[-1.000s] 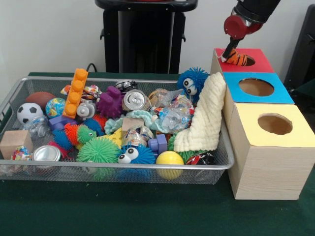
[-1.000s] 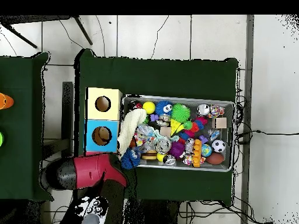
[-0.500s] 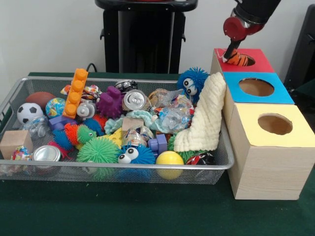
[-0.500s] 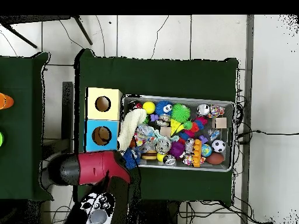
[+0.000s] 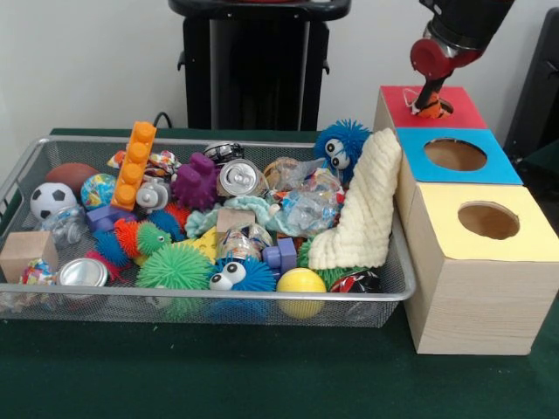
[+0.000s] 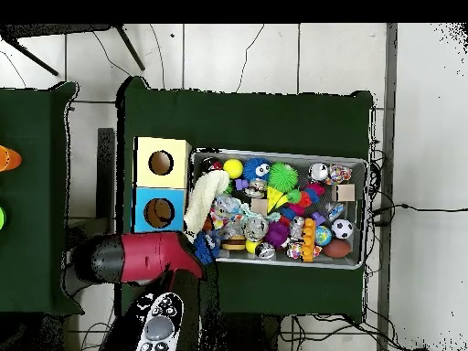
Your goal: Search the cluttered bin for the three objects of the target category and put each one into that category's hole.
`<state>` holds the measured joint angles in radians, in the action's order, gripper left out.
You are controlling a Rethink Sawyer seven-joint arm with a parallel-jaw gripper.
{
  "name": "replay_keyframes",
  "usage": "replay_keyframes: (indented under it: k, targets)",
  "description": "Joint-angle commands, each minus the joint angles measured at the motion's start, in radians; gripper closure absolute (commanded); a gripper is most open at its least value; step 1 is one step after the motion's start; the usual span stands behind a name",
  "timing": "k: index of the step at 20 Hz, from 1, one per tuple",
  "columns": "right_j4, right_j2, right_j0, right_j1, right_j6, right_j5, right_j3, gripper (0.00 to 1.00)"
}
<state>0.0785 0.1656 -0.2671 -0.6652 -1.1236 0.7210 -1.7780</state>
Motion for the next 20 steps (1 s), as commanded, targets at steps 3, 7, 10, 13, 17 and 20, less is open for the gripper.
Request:
replay_keyframes:
  k: [3, 7, 10, 13, 17, 20]
  targets:
    - [0.080, -0.165, 0.030, 0.083, -0.200, -0.053, 0.055, 1.00]
    - [0.085, -0.156, 0.029, 0.085, -0.219, -0.048, 0.065, 0.00]
    - [0.088, -0.152, 0.044, 0.057, -0.213, -0.007, 0.042, 0.00]
    - [0.063, -0.119, 0.047, 0.024, -0.208, 0.047, 0.015, 0.00]
    - [0.054, -0.112, 0.047, 0.023, -0.207, 0.060, 0.023, 0.00]
    - [0.056, -0.107, 0.049, 0.026, -0.215, 0.075, 0.037, 0.00]
